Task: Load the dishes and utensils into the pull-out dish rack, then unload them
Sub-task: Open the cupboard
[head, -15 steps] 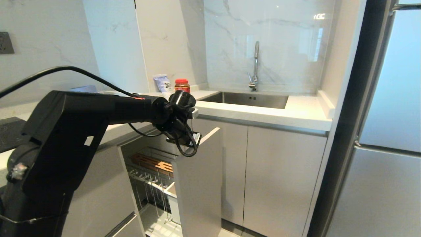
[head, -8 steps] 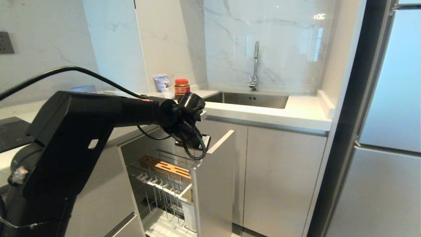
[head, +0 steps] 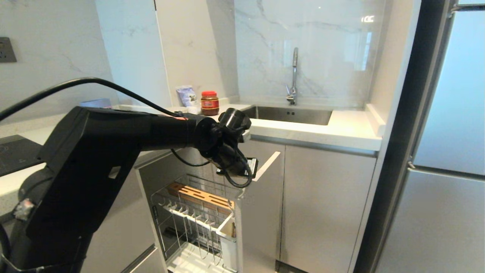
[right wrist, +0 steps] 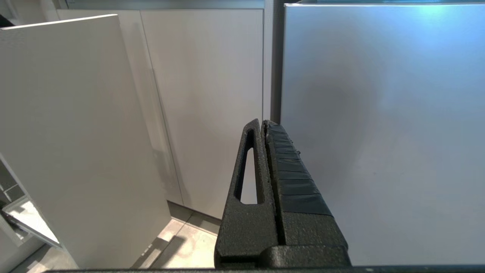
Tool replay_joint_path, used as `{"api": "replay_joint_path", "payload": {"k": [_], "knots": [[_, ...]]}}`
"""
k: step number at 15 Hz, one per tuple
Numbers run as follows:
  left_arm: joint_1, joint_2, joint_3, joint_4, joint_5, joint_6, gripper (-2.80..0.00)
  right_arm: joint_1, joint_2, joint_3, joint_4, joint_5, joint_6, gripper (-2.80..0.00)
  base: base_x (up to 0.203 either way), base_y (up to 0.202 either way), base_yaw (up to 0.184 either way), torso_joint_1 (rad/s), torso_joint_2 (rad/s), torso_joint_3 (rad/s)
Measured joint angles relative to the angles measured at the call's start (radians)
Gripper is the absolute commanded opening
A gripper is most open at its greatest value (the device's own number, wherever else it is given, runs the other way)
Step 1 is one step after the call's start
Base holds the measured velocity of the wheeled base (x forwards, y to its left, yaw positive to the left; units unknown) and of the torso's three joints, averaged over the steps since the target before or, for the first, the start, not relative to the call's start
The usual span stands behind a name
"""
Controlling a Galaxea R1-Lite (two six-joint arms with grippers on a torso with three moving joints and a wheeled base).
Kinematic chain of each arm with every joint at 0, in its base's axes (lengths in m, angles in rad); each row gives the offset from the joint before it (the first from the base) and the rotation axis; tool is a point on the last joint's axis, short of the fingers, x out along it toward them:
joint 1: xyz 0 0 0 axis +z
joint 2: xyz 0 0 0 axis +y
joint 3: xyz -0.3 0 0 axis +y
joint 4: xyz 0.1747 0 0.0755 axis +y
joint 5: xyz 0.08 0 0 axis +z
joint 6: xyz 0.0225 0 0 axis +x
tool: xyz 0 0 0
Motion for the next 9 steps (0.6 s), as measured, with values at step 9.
{"api": "replay_joint_path", "payload": {"k": [9], "knots": [[-0.059, 0.002, 0.001, -0.002, -0.04, -0.106, -2.8, 0.0, 0.0, 0.0, 0.0, 0.0, 0.0, -2.8, 0.0, 0.0, 0.0, 0.0, 0.0, 0.0]]}}
